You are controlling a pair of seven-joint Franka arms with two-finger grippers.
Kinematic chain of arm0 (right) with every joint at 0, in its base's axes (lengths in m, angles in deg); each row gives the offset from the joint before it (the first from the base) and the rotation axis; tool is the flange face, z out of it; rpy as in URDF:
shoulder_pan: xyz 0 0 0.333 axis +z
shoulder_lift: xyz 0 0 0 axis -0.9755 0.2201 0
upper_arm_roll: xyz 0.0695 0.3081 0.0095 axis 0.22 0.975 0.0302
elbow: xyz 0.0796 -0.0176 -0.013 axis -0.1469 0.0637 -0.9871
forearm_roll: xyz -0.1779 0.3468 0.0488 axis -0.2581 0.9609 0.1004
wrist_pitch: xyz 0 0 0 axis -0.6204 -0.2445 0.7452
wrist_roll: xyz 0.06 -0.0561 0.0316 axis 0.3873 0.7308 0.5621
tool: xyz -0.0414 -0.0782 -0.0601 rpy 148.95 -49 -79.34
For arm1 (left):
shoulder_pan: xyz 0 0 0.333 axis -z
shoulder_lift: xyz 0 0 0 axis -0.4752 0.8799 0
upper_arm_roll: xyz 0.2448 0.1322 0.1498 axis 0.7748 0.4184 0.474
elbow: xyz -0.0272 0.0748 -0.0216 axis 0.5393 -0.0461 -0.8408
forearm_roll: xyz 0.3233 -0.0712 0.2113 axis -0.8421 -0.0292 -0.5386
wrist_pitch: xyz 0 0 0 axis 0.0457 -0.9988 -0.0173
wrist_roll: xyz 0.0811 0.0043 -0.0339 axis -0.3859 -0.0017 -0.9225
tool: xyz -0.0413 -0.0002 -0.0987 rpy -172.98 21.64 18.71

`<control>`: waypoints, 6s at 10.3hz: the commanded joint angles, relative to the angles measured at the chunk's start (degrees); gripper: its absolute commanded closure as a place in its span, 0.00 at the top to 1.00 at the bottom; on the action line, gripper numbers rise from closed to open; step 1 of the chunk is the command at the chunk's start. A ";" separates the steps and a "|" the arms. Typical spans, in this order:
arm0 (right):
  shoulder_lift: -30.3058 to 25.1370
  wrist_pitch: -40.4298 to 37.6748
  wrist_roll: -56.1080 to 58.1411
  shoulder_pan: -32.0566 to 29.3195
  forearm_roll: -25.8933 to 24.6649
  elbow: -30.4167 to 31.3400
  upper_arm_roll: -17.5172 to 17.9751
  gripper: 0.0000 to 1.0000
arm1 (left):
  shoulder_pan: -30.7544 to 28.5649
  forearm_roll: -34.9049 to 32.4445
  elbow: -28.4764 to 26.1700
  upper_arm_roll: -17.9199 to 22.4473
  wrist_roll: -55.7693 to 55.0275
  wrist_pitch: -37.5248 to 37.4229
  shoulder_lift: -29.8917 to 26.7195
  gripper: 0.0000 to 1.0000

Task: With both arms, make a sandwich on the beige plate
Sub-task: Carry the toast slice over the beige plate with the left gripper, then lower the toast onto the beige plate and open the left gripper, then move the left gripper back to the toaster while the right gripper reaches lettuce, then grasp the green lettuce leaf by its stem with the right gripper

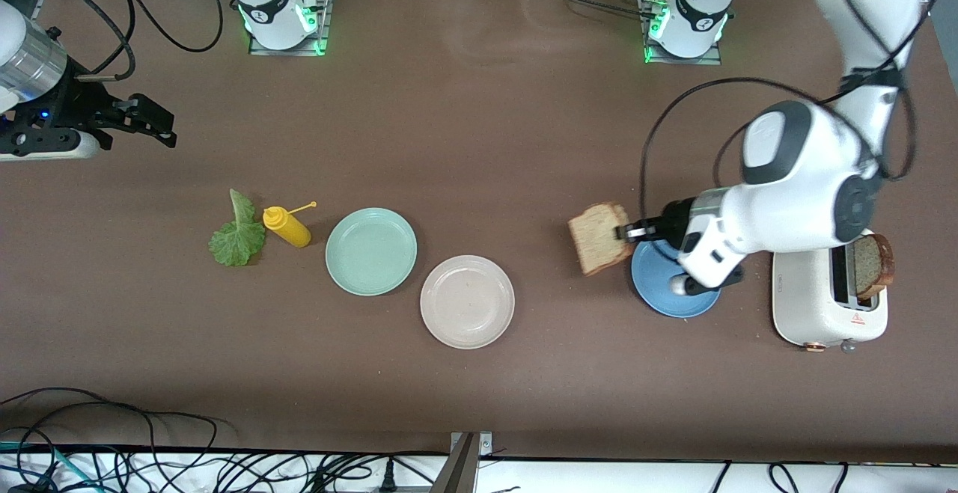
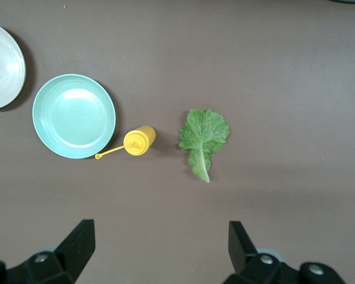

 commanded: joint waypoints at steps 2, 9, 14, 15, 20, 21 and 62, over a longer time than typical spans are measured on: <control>0.01 -3.29 -0.89 0.05 -0.33 -4.19 -0.61 1.00 | 8.54 2.34 1.37 0.19 -9.71 19.87 6.77 0.00; -0.08 -4.87 -1.42 0.14 -0.33 -4.19 -0.34 1.00 | 20.50 1.99 1.72 1.94 -21.08 47.43 17.06 0.00; -0.08 -5.23 -1.42 0.14 -0.33 -4.28 -0.43 1.00 | 22.54 2.16 1.98 4.50 -21.17 49.83 18.39 0.16; 0.01 -5.23 -1.59 0.14 -0.33 -4.28 -0.43 1.00 | 22.36 2.07 1.98 4.50 -20.99 49.75 18.22 0.54; 0.01 -5.31 -1.59 0.14 -0.24 -4.28 -0.34 1.00 | 21.22 -1.00 0.84 5.29 -20.64 45.21 16.20 1.00; 0.01 -5.31 -1.59 0.14 -0.24 -4.28 -0.25 1.00 | 20.96 -1.61 0.93 6.16 -20.47 41.00 15.41 1.00; 23.30 43.73 12.73 -0.48 1.96 31.41 -5.88 0.00 | -12.79 -25.35 1.28 6.35 29.28 -13.27 -11.40 1.00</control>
